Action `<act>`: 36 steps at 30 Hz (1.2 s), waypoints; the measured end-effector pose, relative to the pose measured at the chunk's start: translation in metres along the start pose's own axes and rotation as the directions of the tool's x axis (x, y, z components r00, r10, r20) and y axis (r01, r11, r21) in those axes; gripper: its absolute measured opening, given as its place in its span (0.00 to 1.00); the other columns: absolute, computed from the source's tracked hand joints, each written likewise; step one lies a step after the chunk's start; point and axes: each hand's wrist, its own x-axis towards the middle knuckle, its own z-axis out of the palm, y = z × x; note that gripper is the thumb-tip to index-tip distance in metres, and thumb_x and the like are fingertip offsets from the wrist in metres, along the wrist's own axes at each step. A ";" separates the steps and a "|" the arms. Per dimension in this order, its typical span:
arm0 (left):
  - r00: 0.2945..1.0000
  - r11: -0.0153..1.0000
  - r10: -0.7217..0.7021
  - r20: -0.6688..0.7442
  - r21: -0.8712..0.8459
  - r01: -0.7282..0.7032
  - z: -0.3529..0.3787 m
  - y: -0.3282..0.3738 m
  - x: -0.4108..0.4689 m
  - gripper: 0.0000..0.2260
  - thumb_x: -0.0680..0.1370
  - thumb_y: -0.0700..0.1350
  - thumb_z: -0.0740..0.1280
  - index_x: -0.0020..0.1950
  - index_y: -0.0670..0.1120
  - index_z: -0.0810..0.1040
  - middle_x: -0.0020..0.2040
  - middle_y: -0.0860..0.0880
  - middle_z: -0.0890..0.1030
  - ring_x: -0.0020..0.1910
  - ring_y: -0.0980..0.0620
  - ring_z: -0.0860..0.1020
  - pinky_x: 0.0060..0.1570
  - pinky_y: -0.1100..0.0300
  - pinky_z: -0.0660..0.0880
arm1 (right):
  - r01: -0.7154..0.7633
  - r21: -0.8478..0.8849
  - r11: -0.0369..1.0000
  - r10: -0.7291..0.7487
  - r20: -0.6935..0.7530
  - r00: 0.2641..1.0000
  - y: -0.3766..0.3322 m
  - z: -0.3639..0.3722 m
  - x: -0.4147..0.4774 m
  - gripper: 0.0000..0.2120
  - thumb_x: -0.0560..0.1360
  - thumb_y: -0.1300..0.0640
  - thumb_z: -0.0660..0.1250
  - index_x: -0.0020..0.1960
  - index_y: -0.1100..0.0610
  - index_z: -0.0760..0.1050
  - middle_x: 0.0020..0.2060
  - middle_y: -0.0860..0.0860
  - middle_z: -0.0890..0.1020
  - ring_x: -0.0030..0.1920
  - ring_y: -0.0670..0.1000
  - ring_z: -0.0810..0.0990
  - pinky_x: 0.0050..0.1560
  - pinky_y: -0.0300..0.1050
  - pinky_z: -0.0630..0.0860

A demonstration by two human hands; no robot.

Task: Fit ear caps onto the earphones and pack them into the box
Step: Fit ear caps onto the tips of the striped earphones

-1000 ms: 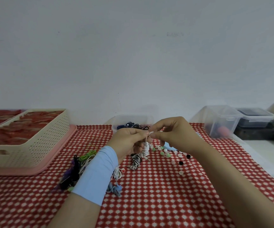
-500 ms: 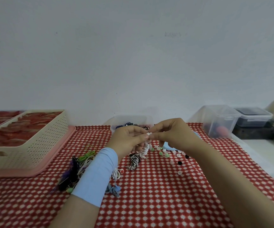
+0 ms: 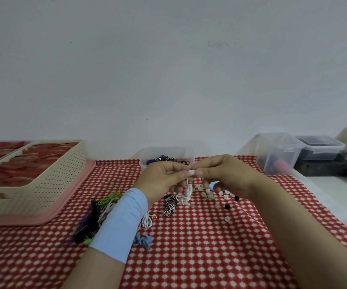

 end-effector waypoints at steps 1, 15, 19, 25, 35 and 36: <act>1.000 1.000 -0.003 0.004 0.004 0.003 0.001 0.000 0.000 0.06 0.76 0.38 0.72 0.52 0.42 0.84 0.37 0.47 0.84 0.36 0.54 0.80 0.40 0.61 0.79 | -0.004 -0.001 1.000 0.004 0.012 1.000 0.001 -0.001 0.001 0.07 0.73 0.58 0.74 0.50 0.56 0.88 0.42 0.52 0.87 0.34 0.46 0.79 0.30 0.38 0.70; 1.000 0.999 0.030 0.000 0.045 -0.030 -0.001 0.012 -0.002 0.06 0.76 0.42 0.72 0.51 0.45 0.83 0.40 0.51 0.86 0.40 0.53 0.82 0.49 0.55 0.81 | 0.046 -0.362 0.931 0.016 0.165 0.986 0.011 0.003 0.005 0.20 0.74 0.54 0.75 0.65 0.47 0.77 0.60 0.43 0.82 0.43 0.46 0.84 0.39 0.43 0.77; 1.000 0.999 0.027 -0.005 0.034 -0.027 -0.004 0.017 0.000 0.04 0.76 0.41 0.71 0.50 0.45 0.83 0.40 0.47 0.85 0.40 0.52 0.82 0.45 0.55 0.82 | 0.103 -0.291 0.951 -0.075 0.106 0.992 0.016 0.022 0.009 0.11 0.76 0.54 0.75 0.57 0.55 0.82 0.50 0.52 0.87 0.42 0.52 0.84 0.36 0.42 0.74; 0.975 0.977 0.086 -0.203 0.208 -0.043 -0.033 0.032 0.019 0.05 0.76 0.42 0.72 0.51 0.48 0.85 0.44 0.48 0.85 0.40 0.54 0.82 0.46 0.55 0.83 | 0.112 -0.296 0.949 -0.184 -0.226 0.957 0.001 0.019 0.026 0.05 0.78 0.56 0.73 0.50 0.58 0.84 0.37 0.55 0.85 0.30 0.43 0.79 0.29 0.36 0.73; 0.968 0.667 0.099 -0.232 0.737 0.109 -0.069 0.024 0.070 0.03 0.75 0.49 0.71 0.48 0.53 0.81 0.46 0.56 0.82 0.45 0.56 0.79 0.47 0.61 0.74 | 0.022 -0.831 0.557 -0.238 -0.134 0.962 -0.027 0.015 0.112 0.05 0.76 0.52 0.71 0.52 0.47 0.81 0.46 0.45 0.82 0.46 0.49 0.81 0.43 0.42 0.75; 0.972 0.634 0.078 -0.223 0.763 0.124 -0.071 0.021 0.073 0.02 0.76 0.49 0.71 0.47 0.54 0.81 0.48 0.55 0.82 0.48 0.54 0.79 0.50 0.60 0.74 | -0.011 -0.885 0.466 -0.193 -0.115 0.974 -0.026 0.016 0.117 0.05 0.76 0.50 0.70 0.52 0.44 0.81 0.45 0.43 0.82 0.47 0.48 0.81 0.43 0.43 0.75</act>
